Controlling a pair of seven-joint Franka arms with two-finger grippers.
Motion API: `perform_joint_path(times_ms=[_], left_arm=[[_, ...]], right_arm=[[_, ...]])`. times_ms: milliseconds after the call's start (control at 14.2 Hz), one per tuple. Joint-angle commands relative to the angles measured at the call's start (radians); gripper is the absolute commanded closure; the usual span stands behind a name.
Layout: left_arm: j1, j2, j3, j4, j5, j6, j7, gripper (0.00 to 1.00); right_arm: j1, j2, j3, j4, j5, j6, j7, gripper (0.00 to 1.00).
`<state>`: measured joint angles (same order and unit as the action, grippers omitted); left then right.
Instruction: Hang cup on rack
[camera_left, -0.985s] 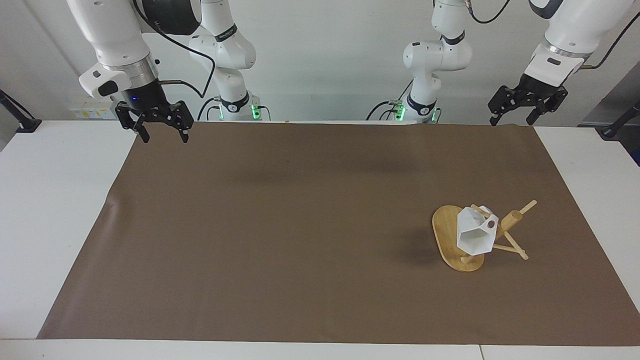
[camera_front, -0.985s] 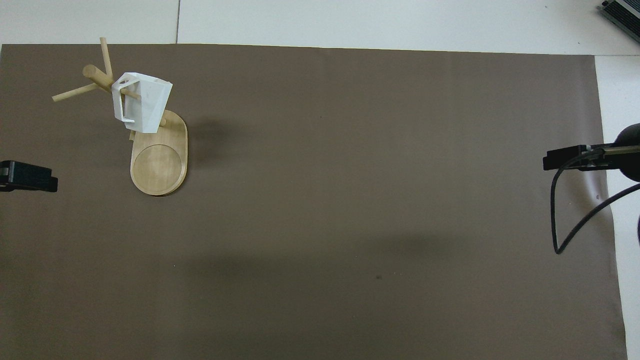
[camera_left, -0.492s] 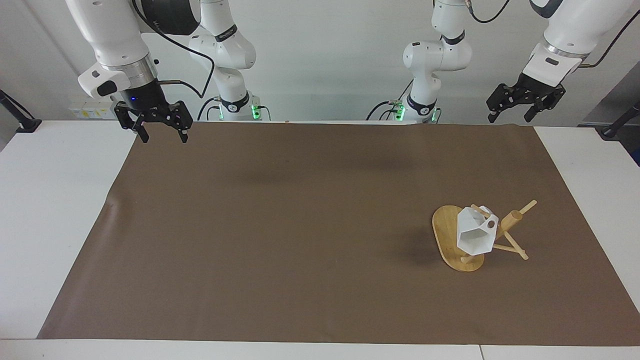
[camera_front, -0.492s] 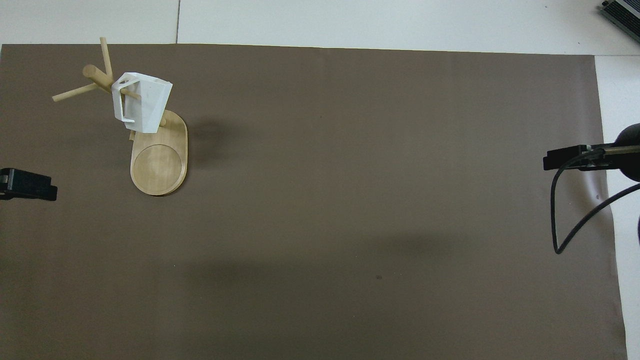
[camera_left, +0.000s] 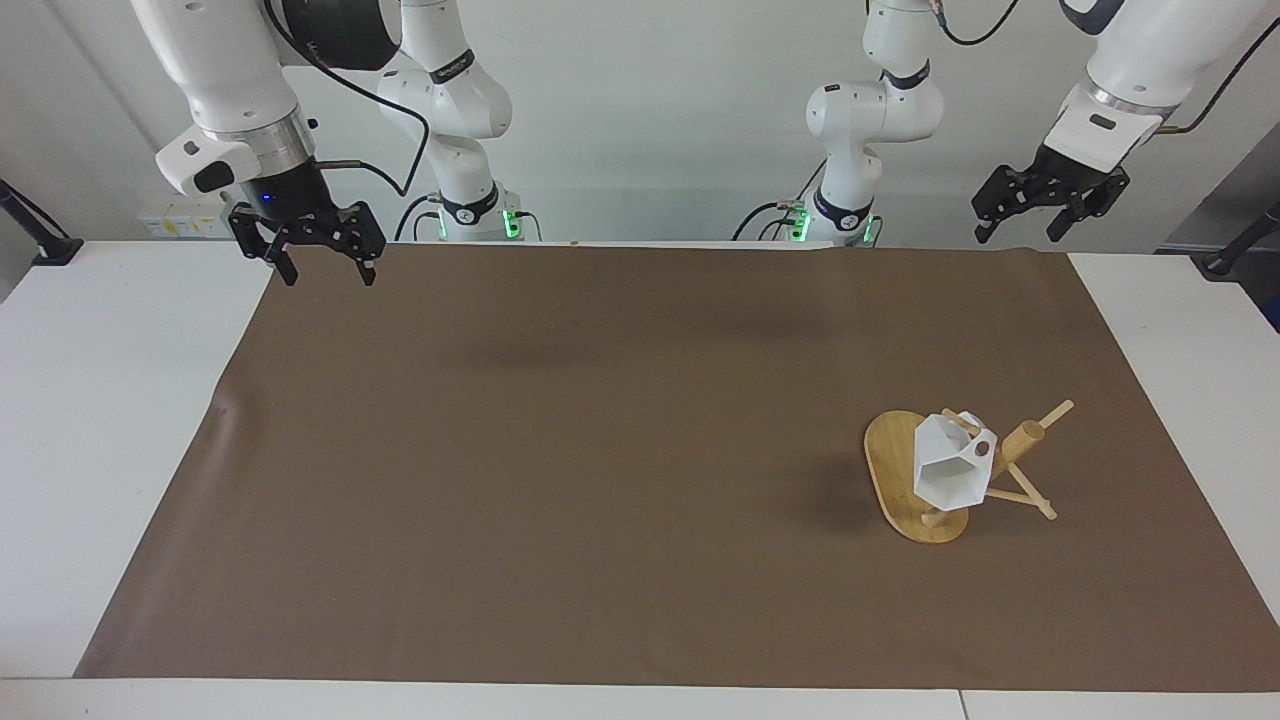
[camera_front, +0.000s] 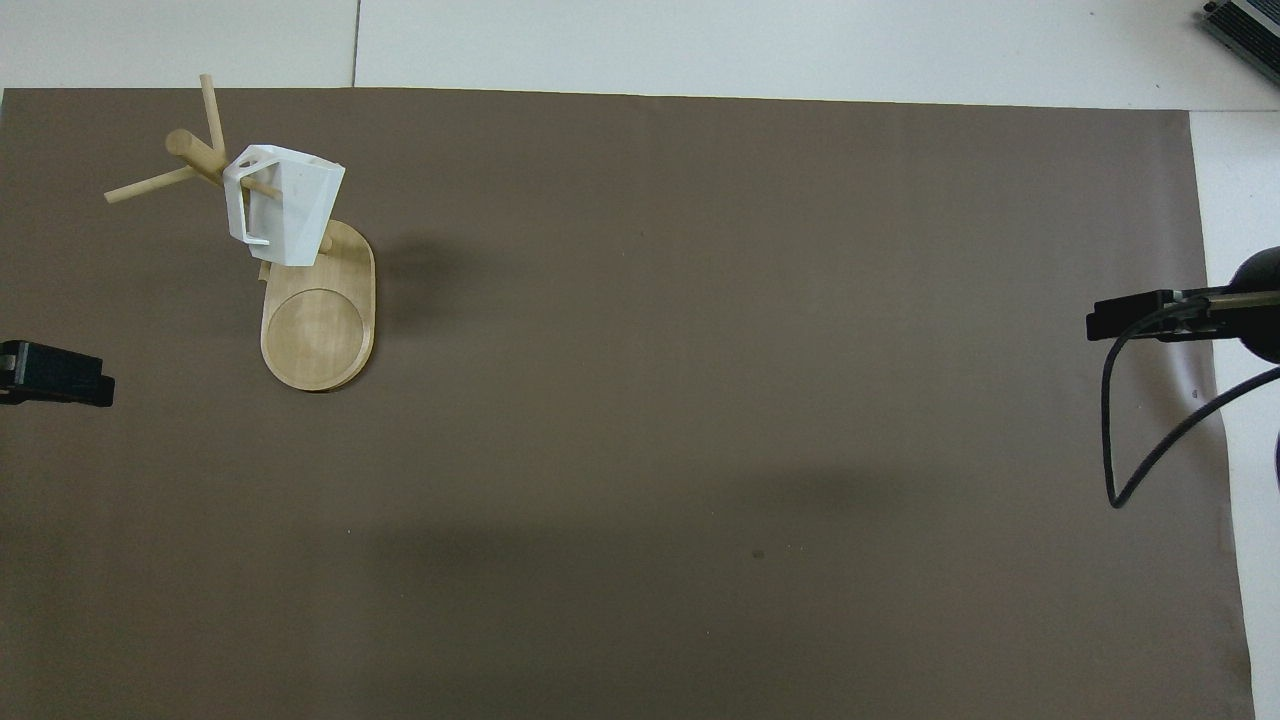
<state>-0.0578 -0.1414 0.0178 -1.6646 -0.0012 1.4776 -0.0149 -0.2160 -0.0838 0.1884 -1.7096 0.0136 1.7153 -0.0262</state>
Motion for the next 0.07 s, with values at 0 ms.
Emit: perform_joint_path(times_ms=[0], left_arm=[[0.009, -0.017, -0.002, -0.012, -0.01, -0.01, 0.013, 0.0]], right_arm=[[-0.009, -0.011, 0.005, -0.002, 0.005, -0.02, 0.012, 0.0]])
